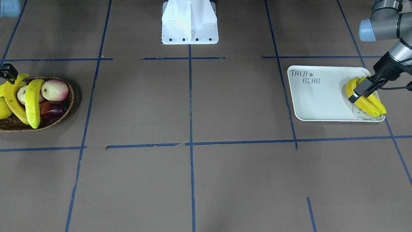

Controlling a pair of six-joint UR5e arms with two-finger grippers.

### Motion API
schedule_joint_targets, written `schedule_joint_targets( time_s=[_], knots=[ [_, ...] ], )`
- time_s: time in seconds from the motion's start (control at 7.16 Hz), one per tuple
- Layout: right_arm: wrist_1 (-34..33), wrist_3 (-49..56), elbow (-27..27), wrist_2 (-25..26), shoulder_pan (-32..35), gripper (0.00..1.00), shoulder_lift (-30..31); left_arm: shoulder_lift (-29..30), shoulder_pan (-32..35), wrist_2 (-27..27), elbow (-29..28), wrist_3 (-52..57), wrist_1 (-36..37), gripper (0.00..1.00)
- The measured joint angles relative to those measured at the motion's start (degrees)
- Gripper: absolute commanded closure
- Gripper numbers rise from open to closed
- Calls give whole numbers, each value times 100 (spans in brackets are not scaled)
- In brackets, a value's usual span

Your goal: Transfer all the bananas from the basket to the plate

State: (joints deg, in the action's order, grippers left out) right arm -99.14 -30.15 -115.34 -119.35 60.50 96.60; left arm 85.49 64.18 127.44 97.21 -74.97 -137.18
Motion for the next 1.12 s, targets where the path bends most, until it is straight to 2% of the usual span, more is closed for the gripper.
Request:
schedule_joint_targets(
  time_s=[1.12],
  knots=[
    [3,-324,385,384,-500,26,-127,-54,-2,9,56,0,-10,0]
  ],
)
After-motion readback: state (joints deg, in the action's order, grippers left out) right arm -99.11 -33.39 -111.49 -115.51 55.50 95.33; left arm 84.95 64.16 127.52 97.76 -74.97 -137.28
